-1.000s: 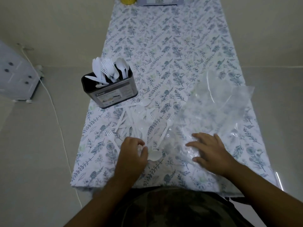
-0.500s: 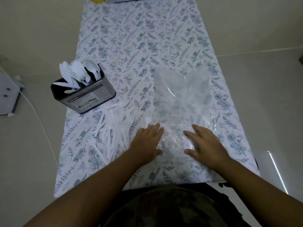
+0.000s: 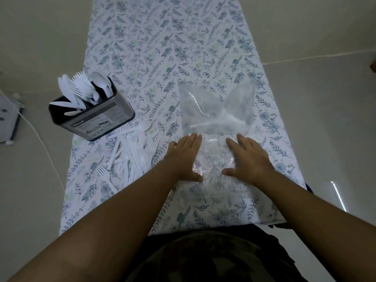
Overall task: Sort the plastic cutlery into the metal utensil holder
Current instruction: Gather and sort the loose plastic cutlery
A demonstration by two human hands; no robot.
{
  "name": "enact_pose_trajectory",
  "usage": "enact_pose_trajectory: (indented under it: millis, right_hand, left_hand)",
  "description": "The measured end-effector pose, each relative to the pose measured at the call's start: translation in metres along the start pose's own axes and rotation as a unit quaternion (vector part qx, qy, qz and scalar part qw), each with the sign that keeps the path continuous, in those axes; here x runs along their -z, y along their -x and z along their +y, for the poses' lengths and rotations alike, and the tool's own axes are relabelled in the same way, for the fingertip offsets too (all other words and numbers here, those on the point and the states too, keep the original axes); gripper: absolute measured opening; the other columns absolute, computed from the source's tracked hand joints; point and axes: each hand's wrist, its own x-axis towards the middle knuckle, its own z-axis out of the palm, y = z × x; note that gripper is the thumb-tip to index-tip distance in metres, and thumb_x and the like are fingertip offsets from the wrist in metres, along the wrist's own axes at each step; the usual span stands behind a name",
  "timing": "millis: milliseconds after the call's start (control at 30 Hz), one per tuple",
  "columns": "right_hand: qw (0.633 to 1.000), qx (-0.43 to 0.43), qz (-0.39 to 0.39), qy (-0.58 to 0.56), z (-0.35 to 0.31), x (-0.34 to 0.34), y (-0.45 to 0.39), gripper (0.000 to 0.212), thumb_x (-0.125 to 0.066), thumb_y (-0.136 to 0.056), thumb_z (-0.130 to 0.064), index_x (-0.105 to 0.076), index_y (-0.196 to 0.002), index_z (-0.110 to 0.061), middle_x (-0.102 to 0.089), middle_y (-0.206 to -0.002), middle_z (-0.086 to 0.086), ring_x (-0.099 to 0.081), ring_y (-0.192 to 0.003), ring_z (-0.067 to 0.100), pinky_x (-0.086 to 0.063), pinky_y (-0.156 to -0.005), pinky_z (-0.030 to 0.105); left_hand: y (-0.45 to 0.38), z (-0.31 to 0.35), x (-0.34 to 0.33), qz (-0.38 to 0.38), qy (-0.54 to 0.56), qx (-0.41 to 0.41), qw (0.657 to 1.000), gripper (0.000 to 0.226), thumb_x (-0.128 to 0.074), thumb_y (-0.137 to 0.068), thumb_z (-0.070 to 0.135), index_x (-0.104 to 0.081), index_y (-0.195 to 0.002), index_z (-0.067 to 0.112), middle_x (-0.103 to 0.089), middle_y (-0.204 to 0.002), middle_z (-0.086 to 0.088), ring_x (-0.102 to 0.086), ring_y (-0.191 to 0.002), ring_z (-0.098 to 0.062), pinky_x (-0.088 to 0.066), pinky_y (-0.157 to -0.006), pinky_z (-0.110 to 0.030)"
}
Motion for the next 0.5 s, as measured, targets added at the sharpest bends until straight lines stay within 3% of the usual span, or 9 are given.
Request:
enact_pose_trajectory:
  millis: [133,267,400,500]
  right_hand:
    - [0.999,0.008,0.033,0.003,-0.016,0.004,0.008,0.102,-0.070,-0.081,-0.061,-0.009,-0.158,-0.038,-0.001,-0.171,0.008,-0.003,-0.156,0.031,-0.010,-0.124,0.051]
    - [0.995,0.043,0.074,-0.053,-0.033,-0.003,0.034,0.077,-0.072,-0.084,-0.044,-0.037,-0.153,-0.036,-0.027,-0.164,0.005,-0.021,-0.151,0.028,-0.017,-0.121,0.048]
    - [0.993,0.102,0.046,-0.039,-0.037,-0.033,0.049,0.062,-0.071,-0.082,-0.047,-0.056,-0.141,-0.034,-0.046,-0.152,0.008,-0.042,-0.140,0.031,-0.033,-0.113,0.051]
    - [0.991,0.122,0.046,-0.021,-0.032,-0.043,0.051,0.050,-0.070,-0.087,-0.041,-0.060,-0.135,-0.034,-0.051,-0.147,0.008,-0.049,-0.133,0.032,-0.039,-0.108,0.051]
  left_hand:
    - [0.006,0.019,0.002,0.054,0.054,0.003,0.997,0.123,-0.080,-0.066,0.046,0.000,-0.158,0.024,-0.003,-0.165,-0.012,-0.003,-0.151,-0.032,-0.011,-0.119,-0.052]
    - [0.049,0.034,-0.018,0.170,0.109,-0.002,0.979,0.078,-0.071,-0.079,0.025,-0.036,-0.148,0.022,-0.037,-0.151,-0.007,-0.032,-0.140,-0.025,-0.030,-0.116,-0.043]
    - [0.095,0.025,-0.038,0.195,0.140,-0.021,0.970,0.037,-0.062,-0.085,0.022,-0.060,-0.122,0.020,-0.054,-0.120,0.000,-0.047,-0.111,-0.017,-0.046,-0.093,-0.031]
    - [0.124,0.001,-0.040,0.195,0.162,0.041,0.966,0.017,-0.062,-0.089,0.025,-0.060,-0.105,0.022,-0.053,-0.105,0.007,-0.048,-0.097,-0.011,-0.046,-0.080,-0.024]
